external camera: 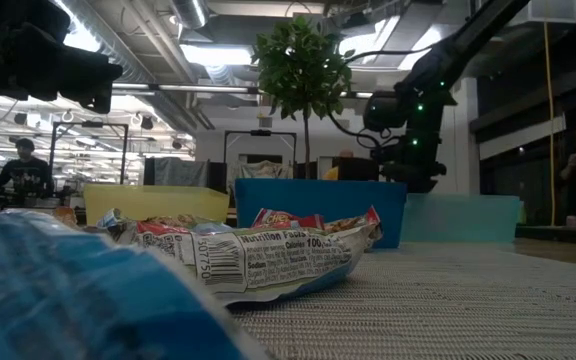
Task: Pick and place Granola Bars by type
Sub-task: Put the red granola bar into the green bin
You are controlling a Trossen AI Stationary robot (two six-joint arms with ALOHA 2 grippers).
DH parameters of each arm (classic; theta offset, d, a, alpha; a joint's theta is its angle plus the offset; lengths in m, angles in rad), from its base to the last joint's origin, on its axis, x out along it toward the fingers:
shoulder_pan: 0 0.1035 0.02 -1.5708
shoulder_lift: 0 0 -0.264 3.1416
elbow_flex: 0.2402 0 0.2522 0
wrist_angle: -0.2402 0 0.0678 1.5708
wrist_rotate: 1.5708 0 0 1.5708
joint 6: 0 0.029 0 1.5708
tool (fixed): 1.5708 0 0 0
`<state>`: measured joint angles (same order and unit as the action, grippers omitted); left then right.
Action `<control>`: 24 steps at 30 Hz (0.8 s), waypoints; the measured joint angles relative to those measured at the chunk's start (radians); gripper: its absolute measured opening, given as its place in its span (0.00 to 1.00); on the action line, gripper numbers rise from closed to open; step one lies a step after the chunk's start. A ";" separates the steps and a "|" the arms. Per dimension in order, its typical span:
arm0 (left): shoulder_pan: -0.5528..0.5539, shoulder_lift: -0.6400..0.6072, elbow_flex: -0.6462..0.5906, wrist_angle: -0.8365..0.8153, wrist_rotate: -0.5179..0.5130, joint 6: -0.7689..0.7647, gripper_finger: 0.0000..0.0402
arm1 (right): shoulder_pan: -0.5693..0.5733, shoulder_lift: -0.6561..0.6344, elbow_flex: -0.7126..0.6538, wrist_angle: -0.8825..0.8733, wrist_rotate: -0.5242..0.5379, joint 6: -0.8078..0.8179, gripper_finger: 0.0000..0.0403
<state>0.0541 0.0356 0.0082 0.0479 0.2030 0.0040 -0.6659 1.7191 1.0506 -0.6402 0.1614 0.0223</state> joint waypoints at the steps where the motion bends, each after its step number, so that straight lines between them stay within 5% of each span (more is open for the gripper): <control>1: 0.000 0.000 0.000 0.000 0.000 0.000 0.23 | 0.000 -0.002 0.004 -0.001 0.001 0.000 0.14; 15: 0.000 0.000 0.000 0.000 0.000 0.000 0.23 | 0.037 -0.162 0.022 -0.064 0.006 0.024 0.54; 24: 0.000 0.000 0.000 0.000 0.000 0.000 0.24 | 0.281 -0.348 0.022 -0.096 0.005 0.002 0.59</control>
<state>0.0540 0.0356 0.0082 0.0483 0.2028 0.0040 -0.3846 1.3707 1.0725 -0.7360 0.1665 0.0246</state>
